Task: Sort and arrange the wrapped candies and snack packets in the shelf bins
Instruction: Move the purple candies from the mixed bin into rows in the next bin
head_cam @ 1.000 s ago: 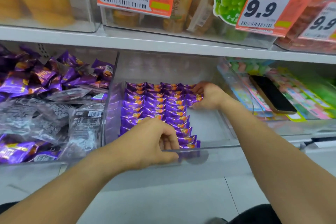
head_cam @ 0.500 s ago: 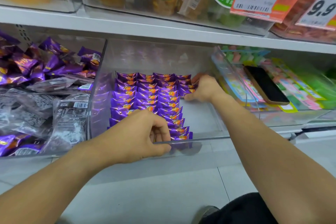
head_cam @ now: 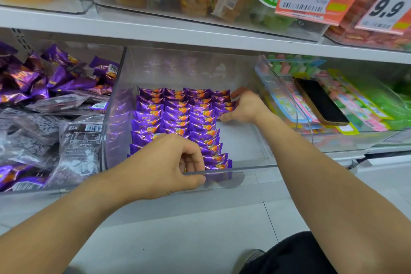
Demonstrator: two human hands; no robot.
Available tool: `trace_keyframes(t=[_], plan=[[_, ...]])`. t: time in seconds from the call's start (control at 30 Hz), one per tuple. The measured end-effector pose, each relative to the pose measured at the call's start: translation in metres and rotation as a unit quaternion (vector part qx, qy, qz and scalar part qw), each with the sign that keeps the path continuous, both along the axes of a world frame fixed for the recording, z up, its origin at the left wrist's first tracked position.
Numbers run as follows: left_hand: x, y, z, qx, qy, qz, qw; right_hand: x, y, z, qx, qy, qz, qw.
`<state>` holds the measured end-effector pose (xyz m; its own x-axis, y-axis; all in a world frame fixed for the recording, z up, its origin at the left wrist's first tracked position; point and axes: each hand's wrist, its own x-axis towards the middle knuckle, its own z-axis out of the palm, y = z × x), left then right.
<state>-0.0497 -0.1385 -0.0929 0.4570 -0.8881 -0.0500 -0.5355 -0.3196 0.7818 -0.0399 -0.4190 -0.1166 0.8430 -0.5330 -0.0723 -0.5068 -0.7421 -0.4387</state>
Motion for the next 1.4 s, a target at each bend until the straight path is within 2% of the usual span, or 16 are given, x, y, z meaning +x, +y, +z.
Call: trace_keyframes(t=[0.2,0.4,0.53,0.63,0.7,0.83,0.9,1.03,1.13,1.2,1.33,1.4], plan=[[0.000,0.000,0.000,-0.002,-0.008,-0.002,1.000,-0.002,0.000,0.005,-0.022,0.008,-0.002,1.000],[0.001,0.002,0.001,-0.003,-0.029,0.002,1.000,-0.006,0.004,0.019,-0.098,-0.078,0.017,0.992],[-0.003,0.008,0.005,-0.020,-0.048,0.004,0.999,-0.013,0.013,0.029,-0.106,-0.085,0.043,0.990],[-0.004,0.018,0.017,-0.053,-0.058,0.016,0.997,-0.019,0.033,0.044,-0.045,-0.107,0.088,0.989],[-0.001,0.033,0.031,-0.097,-0.068,0.040,0.992,-0.024,0.062,0.059,0.014,-0.151,0.141,0.978],[0.022,0.082,0.056,-0.191,-0.094,0.173,0.962,-0.040,0.143,0.082,0.117,-0.240,0.244,0.932],[0.044,0.109,0.054,-0.176,-0.152,0.252,0.939,-0.040,0.182,0.087,0.130,-0.248,0.298,0.912],[0.101,0.154,0.029,-0.056,-0.256,0.336,0.905,-0.002,0.232,0.083,0.046,-0.219,0.376,0.899],[0.132,0.162,0.013,-0.029,-0.281,0.341,0.897,0.051,0.245,0.081,-0.097,-0.163,0.358,0.914],[0.143,0.160,0.008,-0.025,-0.254,0.346,0.903,0.082,0.252,0.083,-0.142,-0.125,0.344,0.920],[0.153,0.156,0.006,0.004,-0.161,0.334,0.929,0.120,0.270,0.077,-0.183,0.038,0.359,0.914],[0.156,0.156,0.007,-0.010,-0.124,0.331,0.935,0.125,0.271,0.078,-0.177,0.060,0.354,0.916]])
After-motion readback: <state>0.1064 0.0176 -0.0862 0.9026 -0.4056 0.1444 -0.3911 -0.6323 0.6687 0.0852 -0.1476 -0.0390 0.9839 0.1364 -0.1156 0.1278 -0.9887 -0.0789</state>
